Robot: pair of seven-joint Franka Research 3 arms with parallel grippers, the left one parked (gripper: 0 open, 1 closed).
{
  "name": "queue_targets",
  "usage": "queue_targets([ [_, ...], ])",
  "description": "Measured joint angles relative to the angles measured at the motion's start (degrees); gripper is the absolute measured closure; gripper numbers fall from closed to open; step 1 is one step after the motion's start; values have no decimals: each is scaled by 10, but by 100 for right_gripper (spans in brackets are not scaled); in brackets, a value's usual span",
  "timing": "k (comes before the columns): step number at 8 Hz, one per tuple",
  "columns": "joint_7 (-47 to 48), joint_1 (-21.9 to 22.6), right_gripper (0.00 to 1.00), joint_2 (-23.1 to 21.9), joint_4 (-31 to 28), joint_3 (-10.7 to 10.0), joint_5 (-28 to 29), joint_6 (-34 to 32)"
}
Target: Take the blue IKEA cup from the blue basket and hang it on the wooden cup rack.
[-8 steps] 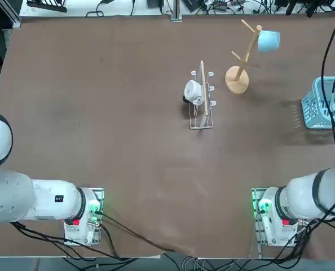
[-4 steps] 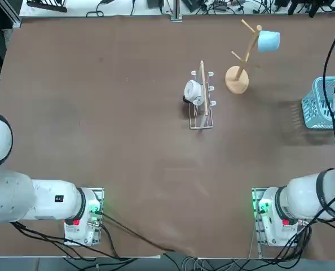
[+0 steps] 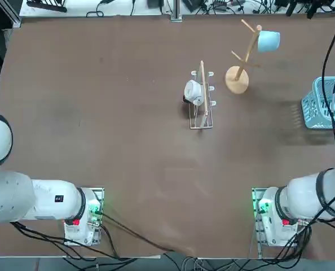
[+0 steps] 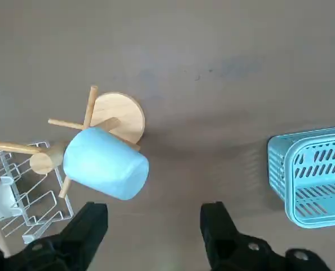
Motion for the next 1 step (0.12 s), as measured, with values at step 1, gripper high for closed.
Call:
queue_targets([
  [1, 0, 0, 0, 0, 0, 0, 0, 0],
])
